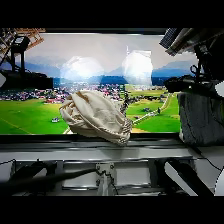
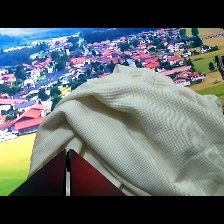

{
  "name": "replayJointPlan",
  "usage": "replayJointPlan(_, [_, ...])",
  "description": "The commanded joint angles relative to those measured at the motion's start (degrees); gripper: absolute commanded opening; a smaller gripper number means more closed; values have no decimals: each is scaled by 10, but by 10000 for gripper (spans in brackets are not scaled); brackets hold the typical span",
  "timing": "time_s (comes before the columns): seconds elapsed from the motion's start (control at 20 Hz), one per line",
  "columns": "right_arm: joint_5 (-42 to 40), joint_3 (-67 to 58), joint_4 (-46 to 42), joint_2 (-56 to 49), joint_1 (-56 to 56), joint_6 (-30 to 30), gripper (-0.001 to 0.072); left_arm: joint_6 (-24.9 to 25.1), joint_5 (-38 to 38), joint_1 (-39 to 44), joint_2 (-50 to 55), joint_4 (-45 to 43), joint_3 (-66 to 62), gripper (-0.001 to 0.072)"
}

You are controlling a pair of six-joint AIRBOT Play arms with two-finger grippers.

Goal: Fold the clothes and pants, and hang the long-sleeved shirts on hangers.

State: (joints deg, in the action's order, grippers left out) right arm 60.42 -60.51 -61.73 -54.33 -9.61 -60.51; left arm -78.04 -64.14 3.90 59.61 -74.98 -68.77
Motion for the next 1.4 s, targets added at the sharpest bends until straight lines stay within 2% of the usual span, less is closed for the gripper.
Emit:
replayJointPlan(0.0, [0,-1,0,0,1,0,428,0,0,0,0,0,0,26])
replayJointPlan(1.05, [-13,-1,0,0,1,0,428,0,19,0,0,11,0,26])
replayJointPlan(1.15, [-16,-1,0,0,1,0,428,0,-7,0,0,13,0,26])
replayJointPlan(1.3, [-86,-1,16,0,1,-5,428,0,-58,0,0,18,3,27])
replayJointPlan(1.35, [-88,-1,36,0,1,-10,428,1,-68,1,0,26,8,27])
